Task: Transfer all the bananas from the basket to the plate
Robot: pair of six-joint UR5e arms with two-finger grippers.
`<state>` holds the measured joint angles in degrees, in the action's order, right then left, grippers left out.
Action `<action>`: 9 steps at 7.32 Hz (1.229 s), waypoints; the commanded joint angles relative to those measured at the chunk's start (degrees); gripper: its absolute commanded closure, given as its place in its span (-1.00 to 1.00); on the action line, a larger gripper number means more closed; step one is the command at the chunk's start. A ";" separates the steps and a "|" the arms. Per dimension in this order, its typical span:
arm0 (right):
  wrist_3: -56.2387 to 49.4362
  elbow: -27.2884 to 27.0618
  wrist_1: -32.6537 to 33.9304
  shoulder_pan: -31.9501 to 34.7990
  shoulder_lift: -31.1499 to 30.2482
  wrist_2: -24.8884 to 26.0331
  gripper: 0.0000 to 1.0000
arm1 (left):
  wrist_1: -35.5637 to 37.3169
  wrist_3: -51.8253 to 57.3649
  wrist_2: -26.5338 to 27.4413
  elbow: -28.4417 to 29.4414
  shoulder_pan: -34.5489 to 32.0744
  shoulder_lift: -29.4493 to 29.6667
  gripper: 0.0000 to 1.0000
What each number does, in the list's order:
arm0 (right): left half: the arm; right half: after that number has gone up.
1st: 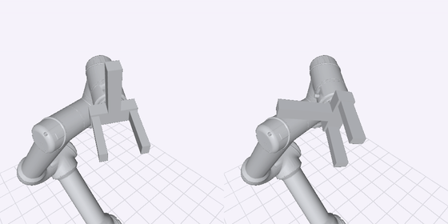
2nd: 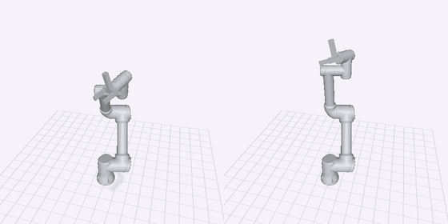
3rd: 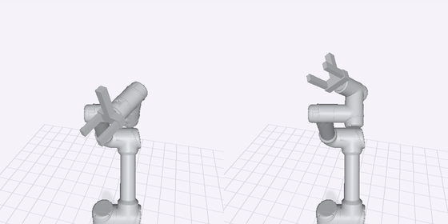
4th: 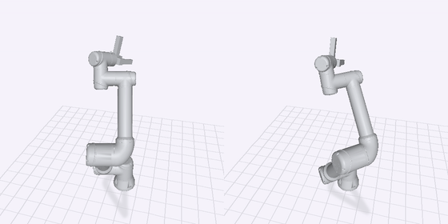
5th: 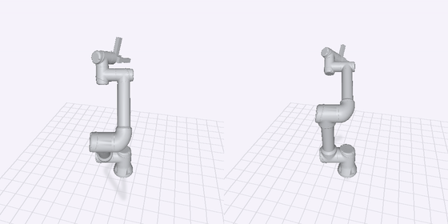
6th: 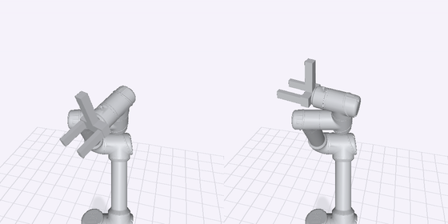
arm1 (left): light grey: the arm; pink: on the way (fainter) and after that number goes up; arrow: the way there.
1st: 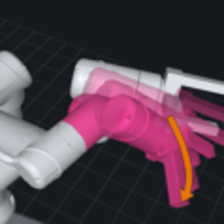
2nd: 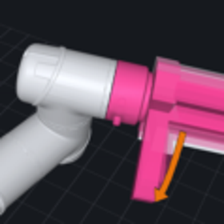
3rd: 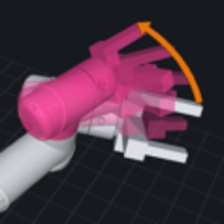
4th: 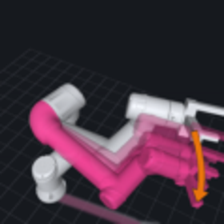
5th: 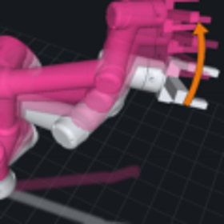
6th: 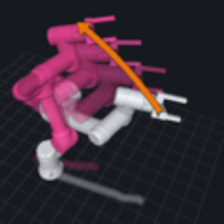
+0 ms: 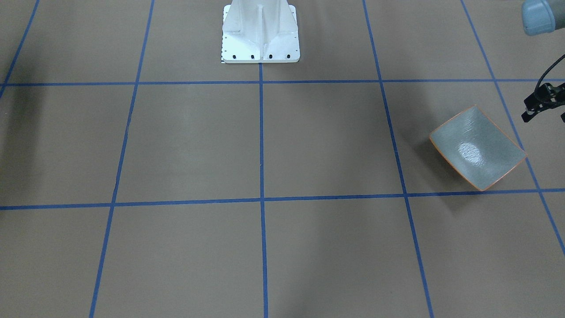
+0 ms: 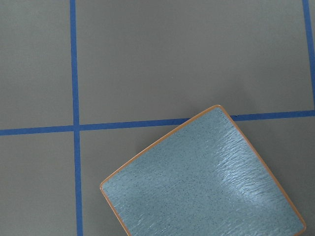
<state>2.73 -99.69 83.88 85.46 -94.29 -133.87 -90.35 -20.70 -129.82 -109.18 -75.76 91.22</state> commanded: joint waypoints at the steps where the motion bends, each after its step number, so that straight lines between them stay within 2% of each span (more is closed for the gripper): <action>1: 0.08 -0.07 -0.03 -0.11 -0.10 -0.52 -1.00 | 0.00 -0.04 0.00 0.02 0.00 0.01 -0.99; 5: -0.35 -0.16 -0.03 -1.17 -0.10 -0.96 -1.00 | -0.09 0.04 0.00 0.02 0.62 0.01 -0.99; 8: 0.26 0.02 0.58 -1.34 -1.07 0.54 -1.00 | 0.00 -0.13 0.00 -0.07 0.88 0.01 -0.99; 9: 1.74 0.19 0.58 -1.34 -1.07 2.97 -0.99 | -0.09 -0.13 0.00 -0.16 0.88 0.01 -0.99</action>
<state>3.27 -99.66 84.29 84.14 -95.15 -132.86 -90.39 -20.79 -129.81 -109.26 -74.93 91.23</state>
